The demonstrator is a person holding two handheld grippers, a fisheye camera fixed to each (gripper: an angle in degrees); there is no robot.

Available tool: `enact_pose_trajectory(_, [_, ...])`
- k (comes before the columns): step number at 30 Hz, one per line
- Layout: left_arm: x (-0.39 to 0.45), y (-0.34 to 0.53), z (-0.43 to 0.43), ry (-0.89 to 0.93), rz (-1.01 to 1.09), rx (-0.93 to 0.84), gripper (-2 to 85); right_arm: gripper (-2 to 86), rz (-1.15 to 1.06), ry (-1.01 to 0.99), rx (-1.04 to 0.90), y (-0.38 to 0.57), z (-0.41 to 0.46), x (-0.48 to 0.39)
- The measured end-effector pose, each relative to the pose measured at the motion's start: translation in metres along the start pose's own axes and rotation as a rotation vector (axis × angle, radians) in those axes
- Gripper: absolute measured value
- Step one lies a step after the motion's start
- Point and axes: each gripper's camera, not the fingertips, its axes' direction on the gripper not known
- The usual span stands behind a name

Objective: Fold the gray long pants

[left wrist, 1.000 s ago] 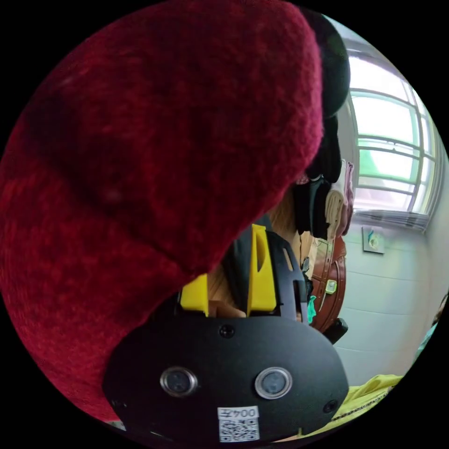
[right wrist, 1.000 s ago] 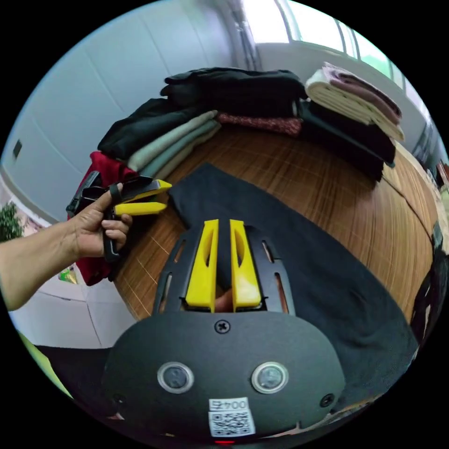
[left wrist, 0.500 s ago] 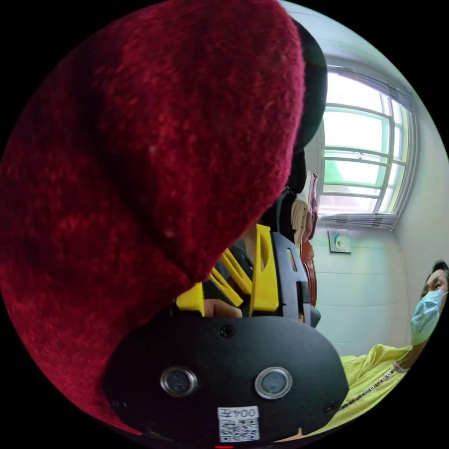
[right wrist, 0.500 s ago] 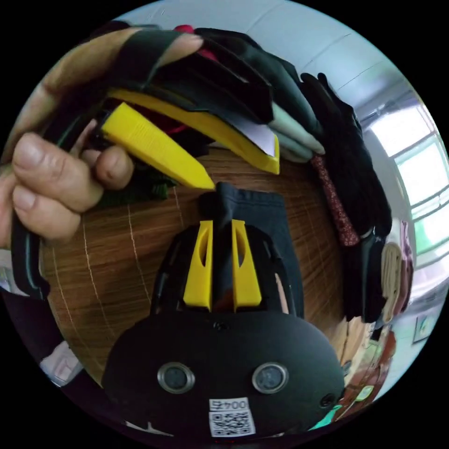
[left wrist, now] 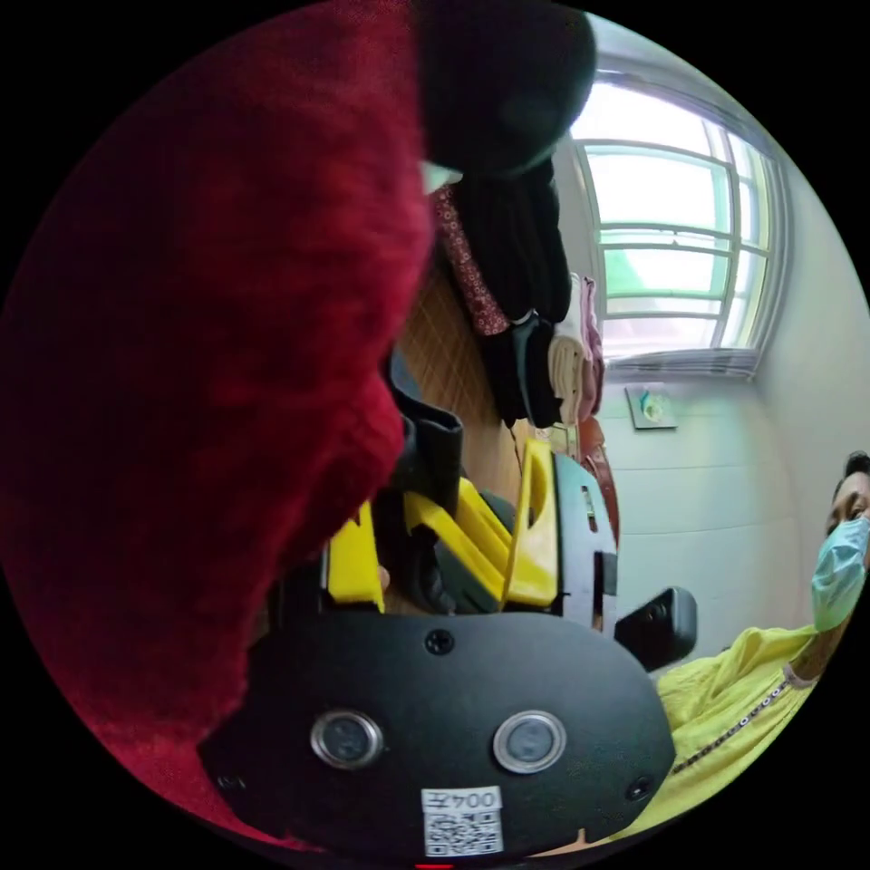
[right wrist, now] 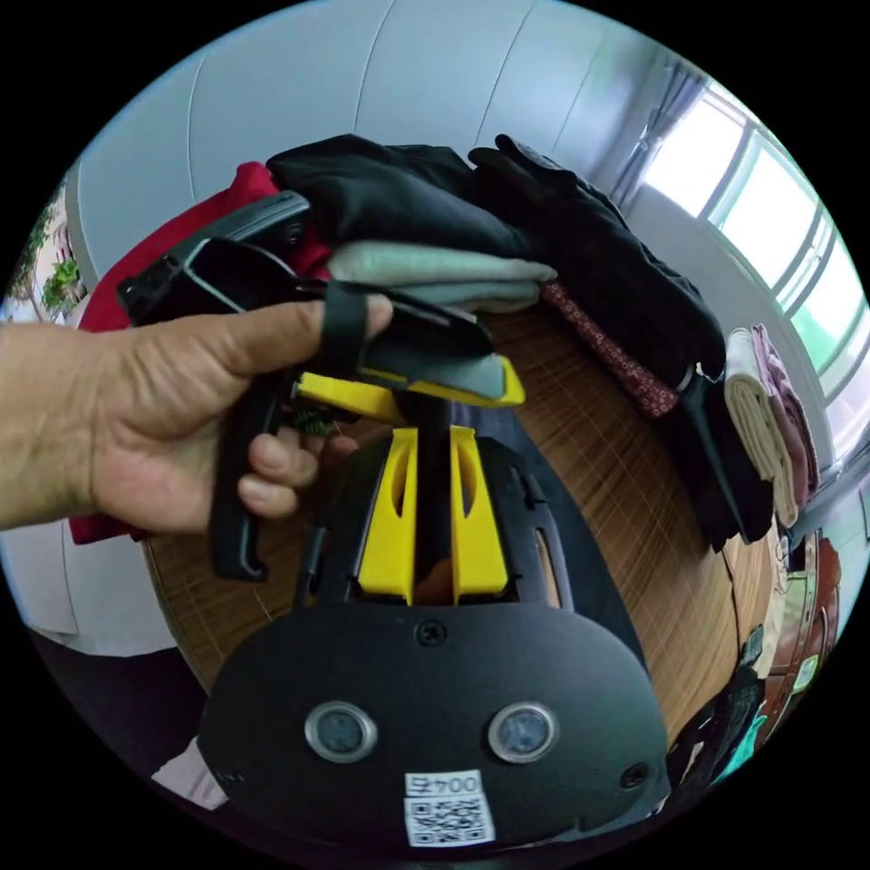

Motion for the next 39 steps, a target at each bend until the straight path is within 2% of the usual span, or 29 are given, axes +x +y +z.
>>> enact_pose_trajectory(1, [-0.003,0.008,0.003,-0.043,0.01,0.006,13.0,5.9,-0.007,0.039,-0.002,0.008,0.0,0.001])
enact_pose_trajectory(4, [-0.01,0.031,0.004,-0.079,-0.015,0.033,8.6,3.5,0.088,0.062,0.017,0.043,-0.019,0.02])
enact_pose_trajectory(6, [-0.009,0.049,0.001,-0.015,0.006,0.046,6.8,1.9,0.269,0.104,0.022,0.074,-0.036,0.05])
enact_pose_trajectory(8, [-0.004,0.069,-0.003,0.033,0.051,0.054,5.6,0.2,0.6,0.096,-0.016,0.132,-0.05,0.105])
enact_pose_trajectory(11, [0.01,0.101,-0.011,0.065,0.13,0.061,4.5,-0.5,0.895,0.104,-0.083,0.208,-0.048,0.159])
enact_pose_trajectory(14, [0.031,0.13,-0.019,0.105,0.199,0.065,3.9,-0.6,1.032,0.116,-0.147,0.262,-0.032,0.195])
enact_pose_trajectory(18, [0.065,0.174,-0.021,0.155,0.282,0.065,3.4,-0.7,0.984,0.01,-0.278,0.303,0.007,0.211])
enact_pose_trajectory(21, [0.094,0.206,-0.022,0.172,0.337,0.067,3.3,-0.7,0.976,0.031,-0.205,0.326,-0.006,0.224])
enact_pose_trajectory(24, [0.136,0.239,-0.02,0.18,0.422,0.048,3.2,-0.7,1.076,-0.049,-0.119,0.362,-0.027,0.247])
enact_pose_trajectory(29, [0.236,0.303,0.001,0.186,0.592,-0.004,3.2,-0.7,1.106,-0.329,0.083,0.421,-0.069,0.3])
enact_pose_trajectory(39, [0.443,0.493,0.126,0.133,0.871,-0.166,3.9,-0.7,1.127,-0.467,0.289,0.56,-0.139,0.398])
